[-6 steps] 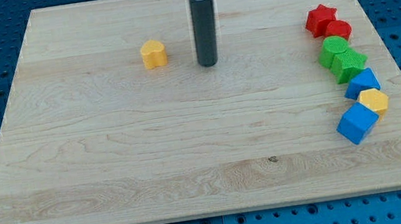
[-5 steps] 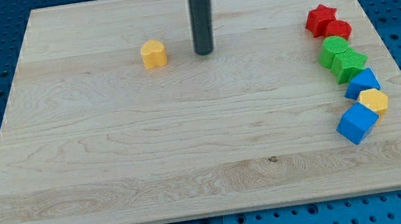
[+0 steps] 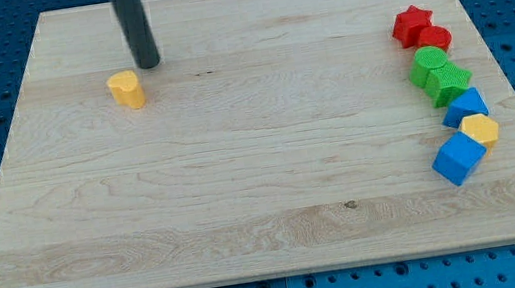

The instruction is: Place the yellow heart at the left center of the board

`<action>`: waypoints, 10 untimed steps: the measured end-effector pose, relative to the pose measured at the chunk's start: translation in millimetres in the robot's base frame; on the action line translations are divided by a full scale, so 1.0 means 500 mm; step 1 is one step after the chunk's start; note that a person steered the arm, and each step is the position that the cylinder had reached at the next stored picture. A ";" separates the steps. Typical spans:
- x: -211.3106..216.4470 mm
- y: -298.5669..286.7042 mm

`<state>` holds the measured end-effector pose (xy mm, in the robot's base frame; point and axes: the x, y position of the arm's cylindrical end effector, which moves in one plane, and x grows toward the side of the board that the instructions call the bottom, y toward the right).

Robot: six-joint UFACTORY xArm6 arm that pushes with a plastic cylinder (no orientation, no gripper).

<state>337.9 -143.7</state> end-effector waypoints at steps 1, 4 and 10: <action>0.026 -0.044; 0.097 0.008; 0.146 -0.051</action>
